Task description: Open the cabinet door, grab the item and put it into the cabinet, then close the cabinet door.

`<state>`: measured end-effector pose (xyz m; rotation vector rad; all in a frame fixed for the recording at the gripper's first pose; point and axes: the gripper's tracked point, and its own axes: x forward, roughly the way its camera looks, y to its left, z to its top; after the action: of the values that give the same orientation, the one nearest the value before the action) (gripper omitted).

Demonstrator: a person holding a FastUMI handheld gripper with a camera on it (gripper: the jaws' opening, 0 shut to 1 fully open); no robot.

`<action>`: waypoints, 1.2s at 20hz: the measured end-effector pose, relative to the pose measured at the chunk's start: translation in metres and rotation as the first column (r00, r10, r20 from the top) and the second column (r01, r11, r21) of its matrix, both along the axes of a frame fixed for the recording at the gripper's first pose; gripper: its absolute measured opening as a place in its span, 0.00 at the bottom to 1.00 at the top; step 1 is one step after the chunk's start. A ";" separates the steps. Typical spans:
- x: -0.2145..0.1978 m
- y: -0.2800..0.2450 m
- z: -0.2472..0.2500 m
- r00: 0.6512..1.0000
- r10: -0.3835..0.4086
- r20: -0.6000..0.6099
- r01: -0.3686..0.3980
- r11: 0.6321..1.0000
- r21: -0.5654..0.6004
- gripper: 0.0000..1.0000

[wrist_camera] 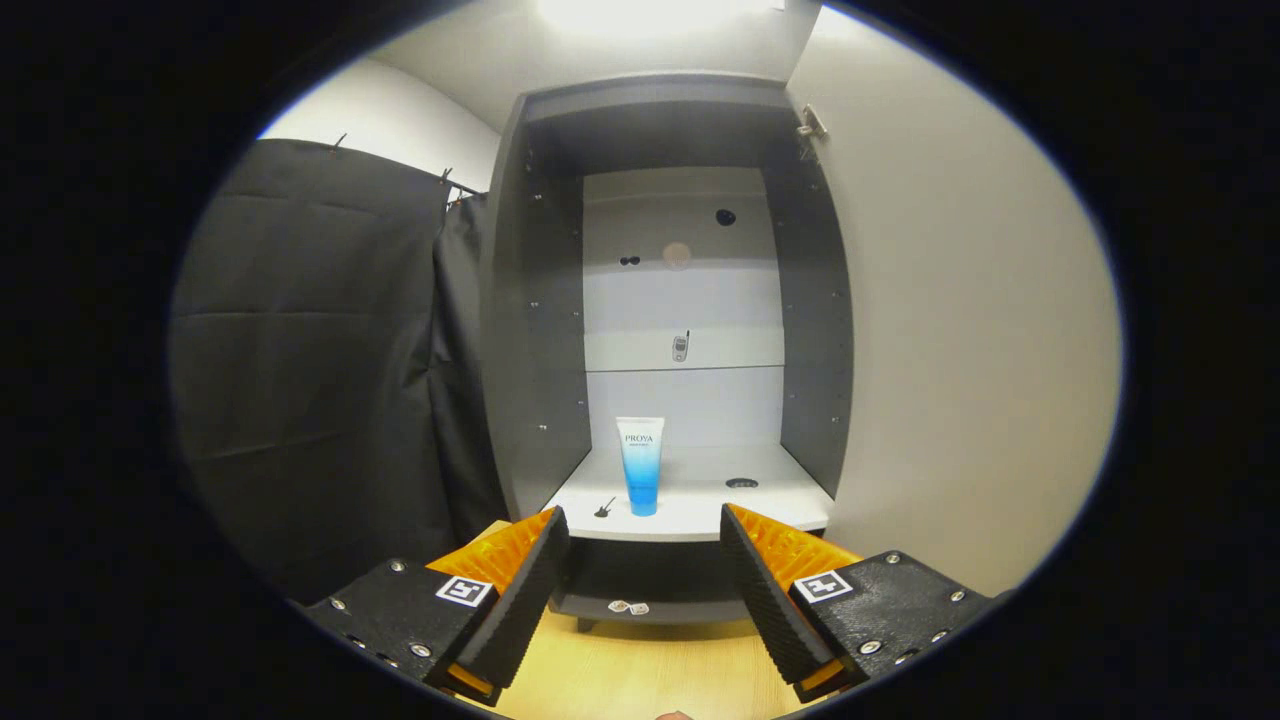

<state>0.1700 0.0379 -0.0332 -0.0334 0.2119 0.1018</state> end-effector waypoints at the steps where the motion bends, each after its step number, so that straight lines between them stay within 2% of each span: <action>1: -0.012 -0.003 0.002 1.000 -0.001 0.010 0.001 1.000 -0.001 0.94; 15: -0.142 -0.027 0.003 0.999 0.022 0.043 -0.022 1.000 -0.008 0.94; 20: -0.173 -0.043 0.005 0.999 0.021 0.048 -0.021 1.000 0.007 0.94; 24: -0.193 -0.068 0.014 0.997 -0.011 0.072 0.008 0.999 0.036 0.94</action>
<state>-0.0227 -0.0297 -0.0194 -0.0009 0.1382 0.0946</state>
